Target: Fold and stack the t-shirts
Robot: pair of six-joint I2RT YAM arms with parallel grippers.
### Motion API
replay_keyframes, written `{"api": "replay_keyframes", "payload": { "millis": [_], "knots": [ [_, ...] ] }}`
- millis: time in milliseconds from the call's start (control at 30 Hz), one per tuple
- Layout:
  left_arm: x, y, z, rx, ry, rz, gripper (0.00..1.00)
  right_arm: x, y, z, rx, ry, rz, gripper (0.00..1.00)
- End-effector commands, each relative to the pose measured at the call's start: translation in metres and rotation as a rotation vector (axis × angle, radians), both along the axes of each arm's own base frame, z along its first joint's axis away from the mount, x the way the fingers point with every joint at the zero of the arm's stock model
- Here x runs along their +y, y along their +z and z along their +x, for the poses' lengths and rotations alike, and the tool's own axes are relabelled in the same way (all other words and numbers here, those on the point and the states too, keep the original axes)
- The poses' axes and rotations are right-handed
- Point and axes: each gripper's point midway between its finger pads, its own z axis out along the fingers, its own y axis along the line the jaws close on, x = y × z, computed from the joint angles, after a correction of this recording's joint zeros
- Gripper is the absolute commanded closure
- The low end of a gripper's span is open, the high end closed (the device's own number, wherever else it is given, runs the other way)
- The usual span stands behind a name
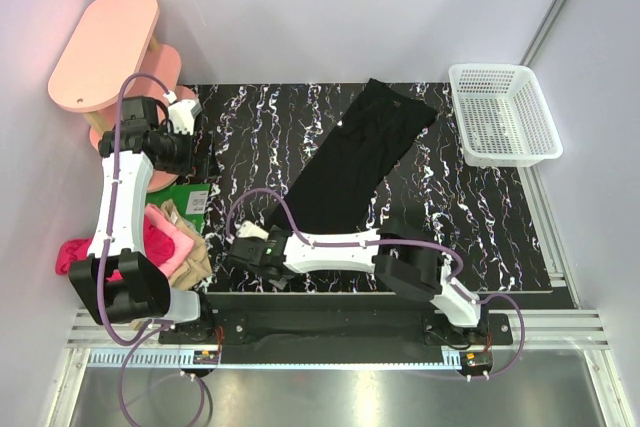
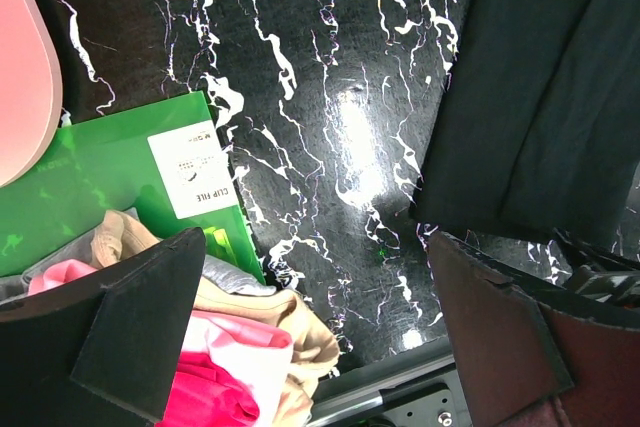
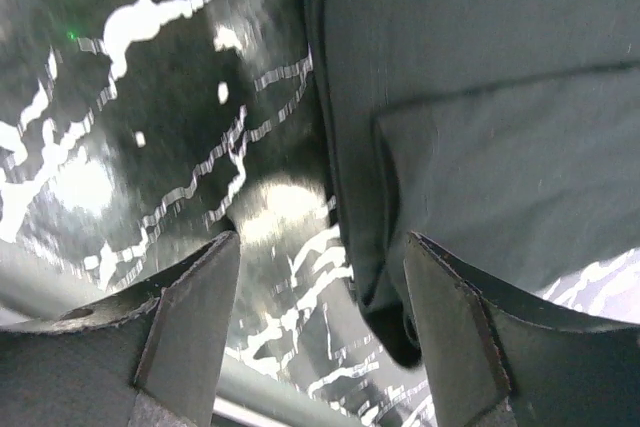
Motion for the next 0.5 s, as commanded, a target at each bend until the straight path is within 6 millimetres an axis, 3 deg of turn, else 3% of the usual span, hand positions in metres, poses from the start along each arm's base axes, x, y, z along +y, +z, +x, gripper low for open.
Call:
{"api": "replay_keyframes", "payload": {
  "millis": [0,167,467],
  "knots": [
    [-0.003,0.003,0.003,-0.030,-0.034,-0.007,0.01,0.017,0.007,0.020,-0.098,0.000,0.018,0.26],
    [-0.002,-0.001,0.003,-0.022,-0.042,0.002,0.01,0.016,0.004,0.032,-0.113,-0.008,0.003,0.27],
    [0.000,-0.003,0.006,-0.019,-0.044,0.009,0.01,-0.013,-0.004,0.059,-0.081,-0.104,0.007,0.30]
  ]
}}
